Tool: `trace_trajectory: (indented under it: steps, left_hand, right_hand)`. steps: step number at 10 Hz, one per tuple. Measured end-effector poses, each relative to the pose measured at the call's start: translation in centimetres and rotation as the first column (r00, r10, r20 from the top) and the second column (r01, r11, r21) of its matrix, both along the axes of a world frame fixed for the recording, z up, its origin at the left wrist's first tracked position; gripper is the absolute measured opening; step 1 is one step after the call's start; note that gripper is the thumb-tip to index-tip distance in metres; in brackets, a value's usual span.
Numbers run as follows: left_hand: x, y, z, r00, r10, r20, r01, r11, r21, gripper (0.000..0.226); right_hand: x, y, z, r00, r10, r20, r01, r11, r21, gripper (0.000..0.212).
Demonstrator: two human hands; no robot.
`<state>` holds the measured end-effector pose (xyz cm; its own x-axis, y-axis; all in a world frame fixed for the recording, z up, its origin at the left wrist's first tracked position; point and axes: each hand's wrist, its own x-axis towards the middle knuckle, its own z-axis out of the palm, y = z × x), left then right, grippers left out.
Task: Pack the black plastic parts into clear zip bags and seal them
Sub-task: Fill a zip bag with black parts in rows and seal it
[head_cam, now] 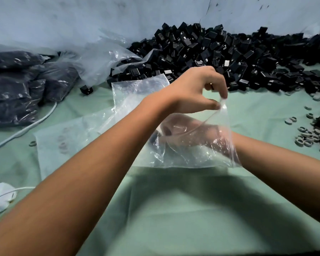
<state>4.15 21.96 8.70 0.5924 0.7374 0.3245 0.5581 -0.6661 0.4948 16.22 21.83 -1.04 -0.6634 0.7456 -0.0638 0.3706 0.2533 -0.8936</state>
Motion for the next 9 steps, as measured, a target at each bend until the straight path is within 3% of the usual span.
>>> trace_trajectory:
  steps: [1,2,3,4,5,6,7,8,9]
  left_hand:
    - [-4.6,-0.1,-1.8,0.93,0.2,0.309,-0.181,0.979,-0.09,0.018]
    - [-10.8,-0.6,-4.8,0.702,0.479,0.527,-0.456,0.871,-0.184,0.004]
    - [-15.6,-1.8,-7.5,0.524,0.608,0.597,-0.562,0.773,-0.294,0.007]
    - [-18.5,-2.7,-9.5,0.44,0.66,0.609,-0.567,0.73,-0.381,0.013]
    - [-20.1,-3.2,-11.1,0.328,0.707,0.626,-0.537,0.685,-0.492,0.021]
    - [-20.5,-3.1,-11.7,0.259,0.729,0.634,-0.507,0.661,-0.553,0.026]
    - [-20.4,-3.1,-11.6,0.267,0.728,0.632,-0.508,0.664,-0.549,0.028]
    - [-20.1,-3.0,-11.7,0.302,0.729,0.614,-0.515,0.667,-0.539,0.029]
    - [-19.8,-2.9,-11.6,0.313,0.729,0.608,-0.531,0.666,-0.525,0.03]
  right_hand:
    - [-2.4,0.5,-0.8,0.998,-0.048,-0.037,0.048,0.999,-0.011,0.021]
    - [-5.2,1.0,-1.7,0.998,-0.051,-0.028,0.052,0.998,0.046,0.026]
    - [-7.9,1.6,-2.5,0.999,-0.029,-0.035,0.031,0.998,0.052,0.02]
    - [-9.5,1.7,-3.4,0.995,-0.051,-0.084,0.052,0.999,0.001,0.027]
    - [-10.2,2.4,-4.4,0.989,-0.095,-0.109,0.094,0.995,-0.021,0.021]
    - [-10.7,3.2,-4.5,0.99,-0.01,-0.14,0.053,0.949,0.31,0.016]
    - [-11.5,3.3,-3.7,0.969,0.154,-0.194,-0.025,0.84,0.542,0.018]
    - [-12.2,2.7,-2.6,0.979,0.125,-0.16,-0.034,0.879,0.475,0.014]
    - [-13.0,1.9,-2.2,0.99,0.007,-0.139,0.036,0.952,0.305,0.019]
